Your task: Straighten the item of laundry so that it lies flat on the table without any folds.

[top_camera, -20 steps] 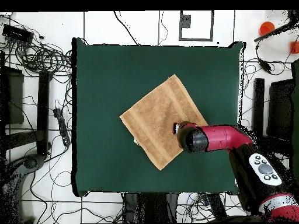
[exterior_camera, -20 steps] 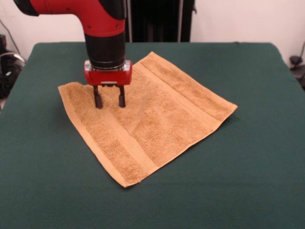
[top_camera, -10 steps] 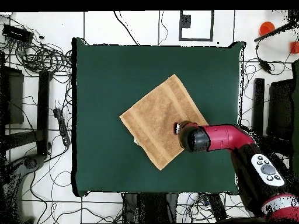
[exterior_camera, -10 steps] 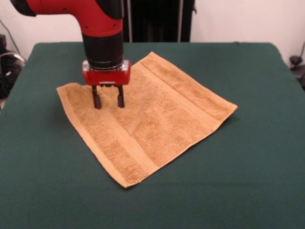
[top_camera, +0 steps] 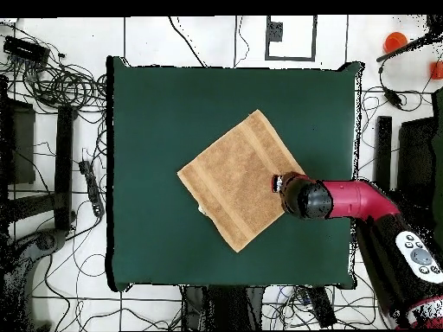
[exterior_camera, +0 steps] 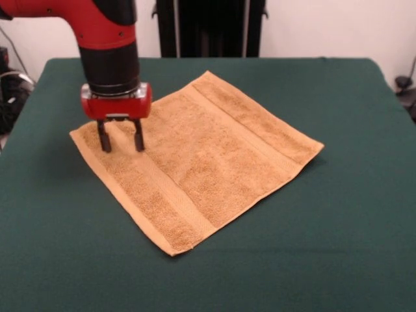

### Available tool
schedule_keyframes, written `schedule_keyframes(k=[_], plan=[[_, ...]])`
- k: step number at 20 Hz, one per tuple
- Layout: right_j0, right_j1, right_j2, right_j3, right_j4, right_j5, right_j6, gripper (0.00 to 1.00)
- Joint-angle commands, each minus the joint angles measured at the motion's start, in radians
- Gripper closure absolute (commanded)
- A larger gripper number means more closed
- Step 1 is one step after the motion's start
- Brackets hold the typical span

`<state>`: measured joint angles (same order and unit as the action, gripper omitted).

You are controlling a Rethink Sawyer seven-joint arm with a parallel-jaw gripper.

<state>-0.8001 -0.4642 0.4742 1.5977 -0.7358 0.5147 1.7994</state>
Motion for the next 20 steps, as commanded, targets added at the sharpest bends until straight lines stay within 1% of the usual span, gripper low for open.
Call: schedule_keyframes(k=[1,5,6,9,13,14,16,20], plan=[[0.013,0.035,0.122,-0.072,-0.054,0.101,-0.339,0.00],[0.032,0.034,0.103,-0.063,-0.057,0.073,-0.285,0.00],[0.042,0.028,0.092,-0.056,-0.053,0.069,-0.258,0.00],[0.057,0.014,0.080,-0.039,-0.045,0.070,-0.223,0.00],[0.051,-0.006,0.097,-0.008,-0.028,0.049,-0.206,0.00],[0.044,-0.013,0.108,0.008,-0.010,0.046,-0.195,0.00],[0.039,-0.046,0.123,0.036,0.020,0.047,-0.170,0.00],[0.055,-0.128,0.125,0.065,0.060,0.101,-0.153,0.00]])
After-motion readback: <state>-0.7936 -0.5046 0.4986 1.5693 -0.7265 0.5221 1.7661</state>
